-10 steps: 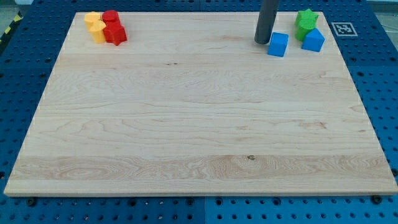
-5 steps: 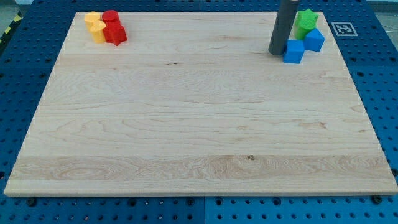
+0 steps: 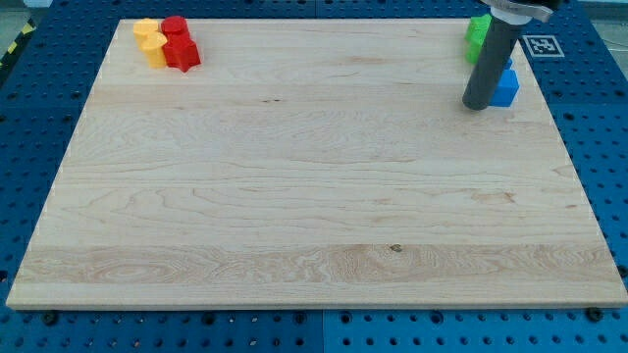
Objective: Place the blue cube below the blue triangle
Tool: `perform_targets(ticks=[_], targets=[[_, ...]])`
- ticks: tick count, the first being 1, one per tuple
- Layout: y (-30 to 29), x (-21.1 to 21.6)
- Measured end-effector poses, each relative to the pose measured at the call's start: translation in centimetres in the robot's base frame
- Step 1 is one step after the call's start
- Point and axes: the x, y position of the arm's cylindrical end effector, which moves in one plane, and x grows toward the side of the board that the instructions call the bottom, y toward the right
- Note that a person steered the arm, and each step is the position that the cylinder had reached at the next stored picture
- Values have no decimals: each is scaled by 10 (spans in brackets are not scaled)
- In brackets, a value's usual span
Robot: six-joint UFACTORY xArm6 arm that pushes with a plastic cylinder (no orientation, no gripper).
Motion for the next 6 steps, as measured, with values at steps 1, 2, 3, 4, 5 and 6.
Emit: perform_targets(ticks=[1,2,3,4,5,6], targets=[[25,-2],[24,10],[22,40],[-15,45],[-52,30],[-52,30]])
